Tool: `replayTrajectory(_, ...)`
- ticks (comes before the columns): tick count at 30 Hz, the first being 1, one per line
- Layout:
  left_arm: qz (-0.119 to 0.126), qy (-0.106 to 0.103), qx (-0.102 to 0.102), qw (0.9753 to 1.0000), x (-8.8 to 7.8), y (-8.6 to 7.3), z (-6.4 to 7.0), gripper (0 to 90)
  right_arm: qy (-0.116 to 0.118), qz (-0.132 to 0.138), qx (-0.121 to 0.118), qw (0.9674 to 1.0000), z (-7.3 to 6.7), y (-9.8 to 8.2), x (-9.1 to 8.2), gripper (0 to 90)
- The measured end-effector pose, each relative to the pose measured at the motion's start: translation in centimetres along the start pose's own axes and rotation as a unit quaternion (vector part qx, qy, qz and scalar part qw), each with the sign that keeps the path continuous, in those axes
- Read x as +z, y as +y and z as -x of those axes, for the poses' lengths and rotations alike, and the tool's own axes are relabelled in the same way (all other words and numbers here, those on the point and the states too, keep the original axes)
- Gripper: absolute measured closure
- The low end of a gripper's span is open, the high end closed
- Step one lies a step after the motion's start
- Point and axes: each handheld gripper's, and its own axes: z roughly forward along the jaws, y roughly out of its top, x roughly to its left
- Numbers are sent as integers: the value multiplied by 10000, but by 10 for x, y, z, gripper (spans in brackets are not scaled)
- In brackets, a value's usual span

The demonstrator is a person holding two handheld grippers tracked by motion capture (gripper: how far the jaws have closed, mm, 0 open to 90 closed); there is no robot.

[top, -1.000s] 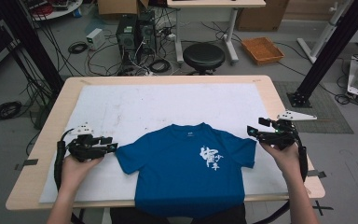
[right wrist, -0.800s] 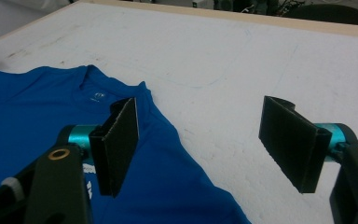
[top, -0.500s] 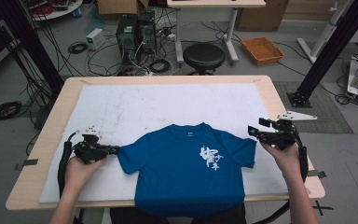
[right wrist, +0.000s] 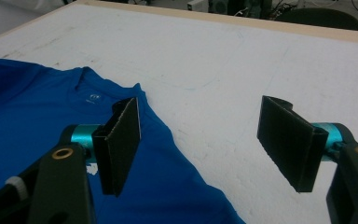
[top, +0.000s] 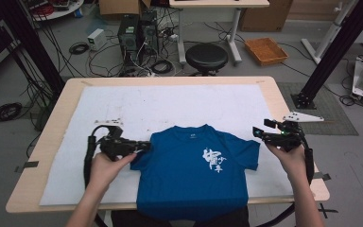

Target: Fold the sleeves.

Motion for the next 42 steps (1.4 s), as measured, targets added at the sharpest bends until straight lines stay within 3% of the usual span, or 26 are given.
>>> replayTrajectory(1, -69, -87, -39, 9999, 18, 2, 4, 882, -29, -11, -48, 10000, 0, 0, 0, 297)
replayTrajectory(3, -126, -97, -29, 9999, 26, 3, 5, 881, -46, -21, -45, 10000, 0, 0, -1, 297)
replayTrajectory(5, -195, 30, 36, 9998, 48, 5, 6, 881, -62, -25, -38, 10000, 1, -1, -1, 297)
replayTrajectory(7, -170, 43, 14, 9998, 54, 5, 5, 879, -91, -34, -13, 10000, 2, -2, -1, 297)
replayTrajectory(9, -51, 20, 129, 9999, 63, 5, 3, 876, -99, -24, 5, 9999, 3, -2, -2, 297)
replayTrajectory(10, 61, 33, 265, 9996, 66, 4, 3, 838, -110, -14, 30, 9999, 3, -3, -2, 298)
replayTrajectory(12, 248, -11, 370, 9990, 68, 5, 2, 642, -169, 15, 163, 9997, 6, -4, -3, 299)
replayTrajectory(14, 336, 88, 477, 9983, 66, 5, 3, 615, -194, 16, 199, 9996, 7, -4, -4, 300)
replayTrajectory(15, 410, 143, 669, 9968, 61, 5, 4, 591, -203, 32, 269, 9994, 8, -5, -5, 340)
replayTrajectory(16, 410, 143, 669, 9968, 61, 5, 4, 578, -219, 30, 295, 9993, 9, -5, -6, 351)
replayTrajectory(20, 475, 441, 1014, 9927, 45, 4, 5, 549, -258, 10, 427, 9988, 13, -7, -8, 385)
replayTrajectory(21, 472, 555, 1072, 9916, 40, 3, 5, 539, -253, -18, 459, 9986, 15, -9, -8, 432)
replayTrajectory(22, 452, 853, 1256, 9874, 30, -1, 3, 537, -246, -48, 488, 9985, 16, -10, -9, 455)
replayTrajectory(23, 452, 853, 1256, 9874, 30, -1, 3, 535, -246, -48, 488, 9985, 16, -10, -9, 455)
replayTrajectory(25, 496, 1137, 1421, 9821, 17, -6, -2, 535, -218, -120, 530, 9983, 18, -13, -9, 533)
replayTrajectory(26, 498, 1270, 1469, 9797, 10, -9, -5, 535, -177, -207, 547, 9981, 20, -17, -9, 624)
replayTrajectory(27, 529, 1420, 1491, 9771, 3, -12, -8, 535, -177, -207, 547, 9981, 20, -17, -9, 624)
replayTrajectory(29, 662, 1722, 1420, 9725, -19, -21, -21, 534, -167, -390, 554, 9976, 22, -23, -6, 717)
replayTrajectory(30, 662, 1722, 1420, 9725, -19, -21, -21, 534, -167, -390, 554, 9976, 22, -23, -6, 717)
replayTrajectory(34, 860, 1945, 1205, 9697, -49, -31, -41, 535, -113, -778, 652, 9948, 27, -33, 5, 740)
replayTrajectory(36, 907, 2016, 1115, 9689, -61, -36, -51, 535, -104, -840, 677, 9941, 28, -36, 7, 739)
replayTrajectory(37, 909, 2034, 1033, 9694, -65, -39, -56, 535, -104, -902, 692, 9935, 29, -38, 9, 739)
replayTrajectory(38, 925, 1973, 781, 9728, -73, -45, -66, 534, -83, -987, 680, 9928, 31, -42, 14, 732)
replayTrajectory(39, 925, 1973, 781, 9728, -73, -45, -66, 535, -83, -987, 680, 9928, 31, -42, 14, 732)
replayTrajectory(40, 983, 1964, 577, 9739, -78, -50, -73, 534, -74, -1108, 670, 9915, 32, -45, 18, 716)
replayTrajectory(42, 974, 1991, 534, 9737, -79, -51, -75, 535, -38, -1217, 621, 9906, 32, -47, 23, 719)
